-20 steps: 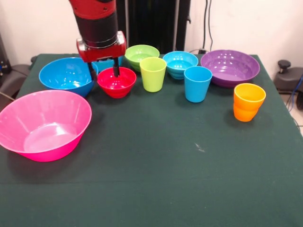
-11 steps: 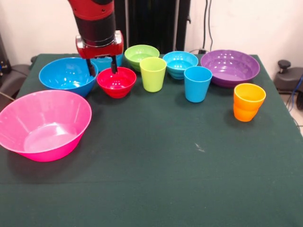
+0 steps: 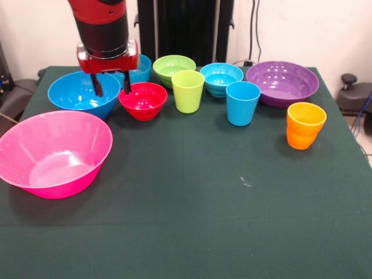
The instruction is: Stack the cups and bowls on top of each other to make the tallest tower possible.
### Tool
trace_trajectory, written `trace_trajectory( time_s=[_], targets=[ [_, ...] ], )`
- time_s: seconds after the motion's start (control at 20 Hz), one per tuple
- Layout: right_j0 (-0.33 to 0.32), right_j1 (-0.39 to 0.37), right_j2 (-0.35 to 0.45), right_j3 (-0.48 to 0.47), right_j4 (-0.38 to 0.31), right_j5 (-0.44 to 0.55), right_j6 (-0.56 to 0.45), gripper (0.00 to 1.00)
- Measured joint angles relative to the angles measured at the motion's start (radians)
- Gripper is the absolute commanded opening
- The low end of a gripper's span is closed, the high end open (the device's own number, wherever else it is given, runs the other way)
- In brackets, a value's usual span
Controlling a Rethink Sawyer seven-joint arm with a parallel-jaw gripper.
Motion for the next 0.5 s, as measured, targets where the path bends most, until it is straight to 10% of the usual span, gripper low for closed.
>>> trace_trajectory(
  time_s=[0.5],
  targets=[
    [0.017, 0.002, 0.025, -0.077, 0.0, 0.0, 0.0, 1.0]
  ],
)
